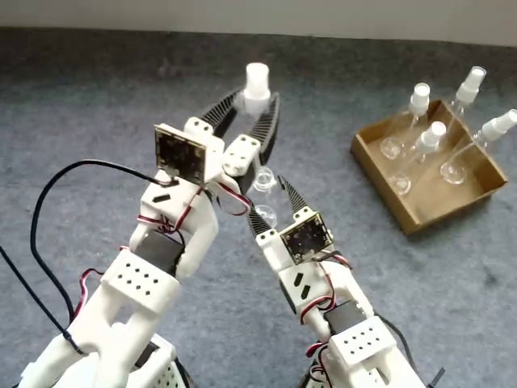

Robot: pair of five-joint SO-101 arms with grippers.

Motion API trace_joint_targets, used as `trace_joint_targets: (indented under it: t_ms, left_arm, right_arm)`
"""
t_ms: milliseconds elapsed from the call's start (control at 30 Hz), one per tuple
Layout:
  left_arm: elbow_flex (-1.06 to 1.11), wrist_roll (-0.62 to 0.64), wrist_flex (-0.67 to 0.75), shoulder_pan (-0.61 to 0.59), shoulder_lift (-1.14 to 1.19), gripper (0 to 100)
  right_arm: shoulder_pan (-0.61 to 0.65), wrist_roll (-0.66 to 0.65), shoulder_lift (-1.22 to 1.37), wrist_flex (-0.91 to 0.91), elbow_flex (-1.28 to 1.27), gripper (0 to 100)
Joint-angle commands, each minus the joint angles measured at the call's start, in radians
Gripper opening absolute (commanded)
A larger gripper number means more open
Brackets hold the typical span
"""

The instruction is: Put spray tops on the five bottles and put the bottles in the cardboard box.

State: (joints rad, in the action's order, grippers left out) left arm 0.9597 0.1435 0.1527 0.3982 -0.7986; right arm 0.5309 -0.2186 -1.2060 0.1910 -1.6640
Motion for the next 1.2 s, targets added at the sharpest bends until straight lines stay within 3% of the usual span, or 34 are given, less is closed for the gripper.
trace_joint_targets:
  t_ms: [0, 367, 633, 833, 1167]
  left_arm:
    - [-0.004, 0.006, -0.068, 0.073, 0.001, 4]
    - [0.033, 0.008, -0.226, 0.076, -0.045, 4]
    - [0.209, 0.008, -0.232, 0.101, -0.269, 4]
    - [0.248, 0.008, -0.230, 0.102, -0.269, 4]
    - [0.294, 0.006, -0.227, 0.094, -0.206, 4]
  right_arm:
    - [0.004, -0.006, -0.024, 0.016, -0.131, 4.4]
    - [-0.001, 0.120, -0.024, 0.015, -0.128, 4.4]
    - [0.001, 0.121, -0.024, -0.048, -0.125, 4.4]
    - [0.002, 0.121, -0.024, -0.156, -0.058, 4.3]
    - [0.001, 0.121, -0.024, -0.156, -0.058, 4.2]
